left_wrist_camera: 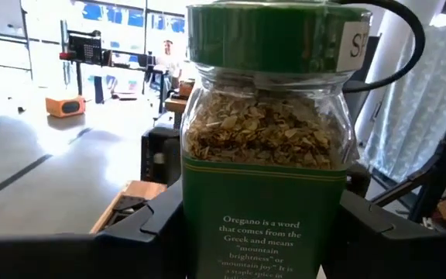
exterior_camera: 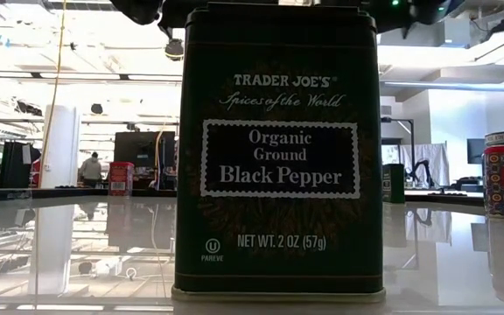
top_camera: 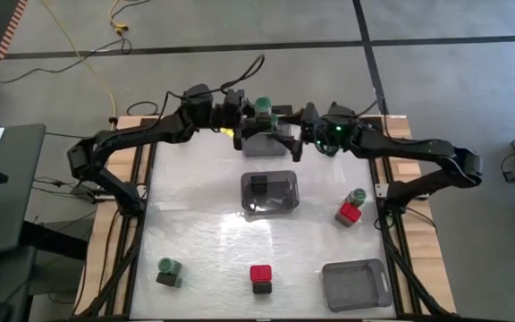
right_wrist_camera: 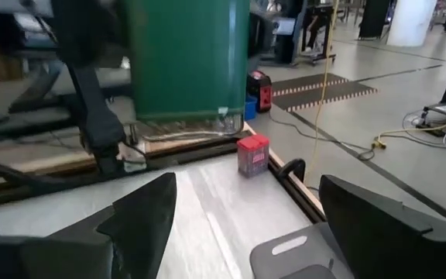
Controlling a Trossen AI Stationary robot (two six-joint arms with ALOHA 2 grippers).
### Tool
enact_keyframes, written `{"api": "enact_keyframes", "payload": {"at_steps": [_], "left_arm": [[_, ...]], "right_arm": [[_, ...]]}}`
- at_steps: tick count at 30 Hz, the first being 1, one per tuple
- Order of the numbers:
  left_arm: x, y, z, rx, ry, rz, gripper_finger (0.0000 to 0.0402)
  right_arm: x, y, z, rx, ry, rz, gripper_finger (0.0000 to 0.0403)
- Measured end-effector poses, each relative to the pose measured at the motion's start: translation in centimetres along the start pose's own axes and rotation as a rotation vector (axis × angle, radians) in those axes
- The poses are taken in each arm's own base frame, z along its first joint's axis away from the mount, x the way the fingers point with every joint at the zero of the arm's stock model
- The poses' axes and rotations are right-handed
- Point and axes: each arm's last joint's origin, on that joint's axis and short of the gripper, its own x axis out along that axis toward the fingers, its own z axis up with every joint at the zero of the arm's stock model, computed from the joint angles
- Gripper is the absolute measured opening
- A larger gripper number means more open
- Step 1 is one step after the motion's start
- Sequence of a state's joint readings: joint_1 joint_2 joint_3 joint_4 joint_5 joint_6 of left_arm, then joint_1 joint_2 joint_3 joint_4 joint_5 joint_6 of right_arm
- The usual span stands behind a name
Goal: Sort spices by type
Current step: Put the green seasoning bottle into the top black bin
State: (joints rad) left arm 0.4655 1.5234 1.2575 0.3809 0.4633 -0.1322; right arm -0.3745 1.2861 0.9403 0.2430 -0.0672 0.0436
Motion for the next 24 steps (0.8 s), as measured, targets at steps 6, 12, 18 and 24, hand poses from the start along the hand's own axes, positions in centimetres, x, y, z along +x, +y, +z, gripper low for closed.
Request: {"api": "enact_keyframes", "payload": {"at_steps": [6, 12, 18, 24], "left_arm": [[0.1, -0.2, 0.0, -0.001, 0.001, -0.005, 0.0202], [0.1, -0.2, 0.0, 0.0, 0.0, -0.004, 0.0202], [0.1, -0.2, 0.0, -0.001, 0.002, -0.002, 0.0202], [0.2, -0.3, -0.1, -0.003, 0.002, -0.007, 0.0202]], "right_arm": [[1.5, 0.2, 0.9, -0.021, -0.009, 0.025, 0.0344], [1.5, 0.4, 1.5, -0.055, -0.023, 0.098, 0.0344], [1.4, 0.7, 1.7, -0.057, -0.028, 0.175, 0.0344], [1.4, 0.7, 1.9, -0.048, -0.049, 0.193, 0.0344]]}}
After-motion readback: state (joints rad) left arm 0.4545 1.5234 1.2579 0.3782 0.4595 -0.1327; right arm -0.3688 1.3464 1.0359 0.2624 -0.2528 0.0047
